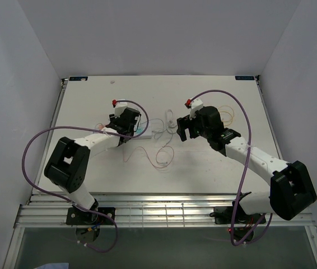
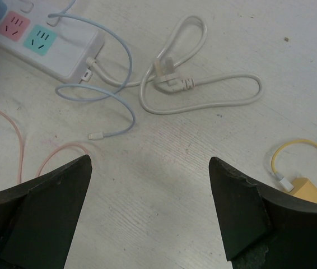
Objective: Insert the plug
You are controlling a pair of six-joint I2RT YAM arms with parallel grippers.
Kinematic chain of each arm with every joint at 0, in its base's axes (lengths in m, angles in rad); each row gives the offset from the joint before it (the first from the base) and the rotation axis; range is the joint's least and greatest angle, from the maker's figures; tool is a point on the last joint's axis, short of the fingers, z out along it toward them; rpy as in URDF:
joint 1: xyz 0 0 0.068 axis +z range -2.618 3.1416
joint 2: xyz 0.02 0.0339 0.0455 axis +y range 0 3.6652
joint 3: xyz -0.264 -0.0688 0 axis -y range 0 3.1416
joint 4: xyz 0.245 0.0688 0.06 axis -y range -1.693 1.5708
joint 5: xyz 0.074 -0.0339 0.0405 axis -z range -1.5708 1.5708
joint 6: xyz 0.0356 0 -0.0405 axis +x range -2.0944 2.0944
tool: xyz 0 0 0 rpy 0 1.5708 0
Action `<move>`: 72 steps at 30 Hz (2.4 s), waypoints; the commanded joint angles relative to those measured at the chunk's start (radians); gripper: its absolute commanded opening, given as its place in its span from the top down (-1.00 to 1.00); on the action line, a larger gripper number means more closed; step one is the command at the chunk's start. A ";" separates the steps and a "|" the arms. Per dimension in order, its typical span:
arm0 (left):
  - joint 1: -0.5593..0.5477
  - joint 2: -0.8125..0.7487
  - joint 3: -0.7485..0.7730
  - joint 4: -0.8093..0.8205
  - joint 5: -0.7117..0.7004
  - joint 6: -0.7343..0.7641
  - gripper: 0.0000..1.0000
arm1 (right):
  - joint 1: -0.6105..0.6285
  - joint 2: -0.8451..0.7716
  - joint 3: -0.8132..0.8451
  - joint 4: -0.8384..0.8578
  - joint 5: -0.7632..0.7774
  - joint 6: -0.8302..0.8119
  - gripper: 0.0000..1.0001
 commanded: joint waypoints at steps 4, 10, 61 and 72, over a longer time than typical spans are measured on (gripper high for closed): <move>0.005 0.110 -0.040 -0.268 0.149 -0.098 1.00 | -0.007 -0.025 0.000 0.040 0.021 -0.011 -0.80; 0.003 0.038 -0.053 -0.290 0.141 -0.121 0.54 | -0.008 -0.031 0.000 0.040 0.015 -0.011 -0.80; -0.006 -0.473 0.014 -0.084 0.543 0.025 -0.96 | -0.275 0.355 0.280 -0.345 -0.071 -0.466 -0.86; -0.006 -0.462 0.008 -0.083 0.537 0.029 -0.96 | -0.283 0.601 0.419 -0.404 0.047 -0.417 -0.48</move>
